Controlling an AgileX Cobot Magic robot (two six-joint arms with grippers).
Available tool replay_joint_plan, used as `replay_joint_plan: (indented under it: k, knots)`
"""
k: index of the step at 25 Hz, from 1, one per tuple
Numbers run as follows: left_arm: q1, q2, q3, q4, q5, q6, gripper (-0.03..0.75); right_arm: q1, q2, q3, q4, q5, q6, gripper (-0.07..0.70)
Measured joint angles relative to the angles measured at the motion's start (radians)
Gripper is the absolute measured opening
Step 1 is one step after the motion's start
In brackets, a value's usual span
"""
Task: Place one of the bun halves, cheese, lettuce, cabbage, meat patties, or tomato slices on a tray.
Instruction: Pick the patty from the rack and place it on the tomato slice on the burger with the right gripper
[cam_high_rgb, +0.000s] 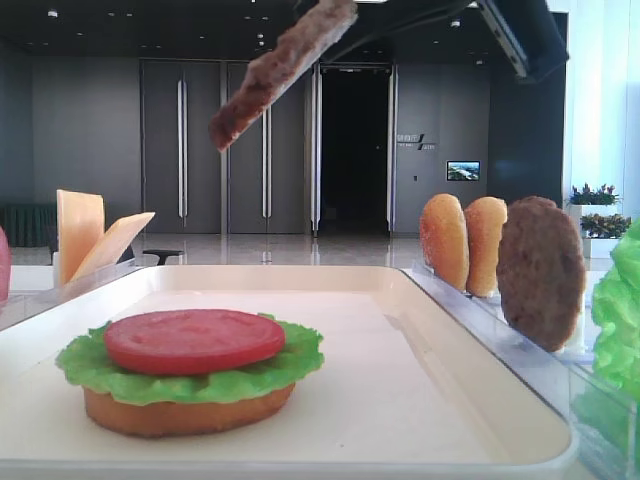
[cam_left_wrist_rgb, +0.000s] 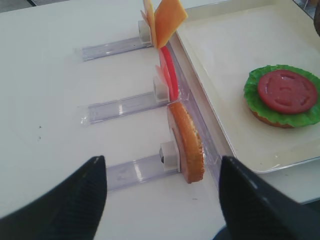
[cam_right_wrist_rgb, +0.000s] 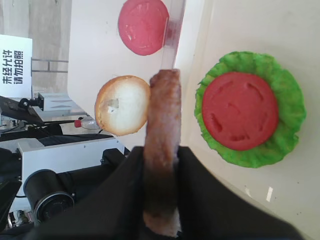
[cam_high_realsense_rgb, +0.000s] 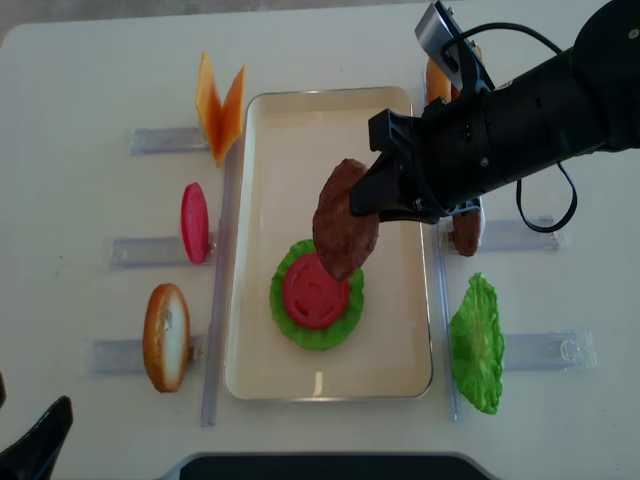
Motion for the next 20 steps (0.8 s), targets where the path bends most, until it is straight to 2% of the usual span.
replay_joint_plan:
  k: [7,20]
  knots:
    - [0.0,0.0,0.0,0.0,0.0,0.0,0.535,0.0,0.004,0.0,0.006,-0.049,-0.023,0.163]
    - [0.0,0.0,0.0,0.0,0.0,0.0,0.535,0.057,0.045,0.0,0.03,-0.044,-0.06,0.163]
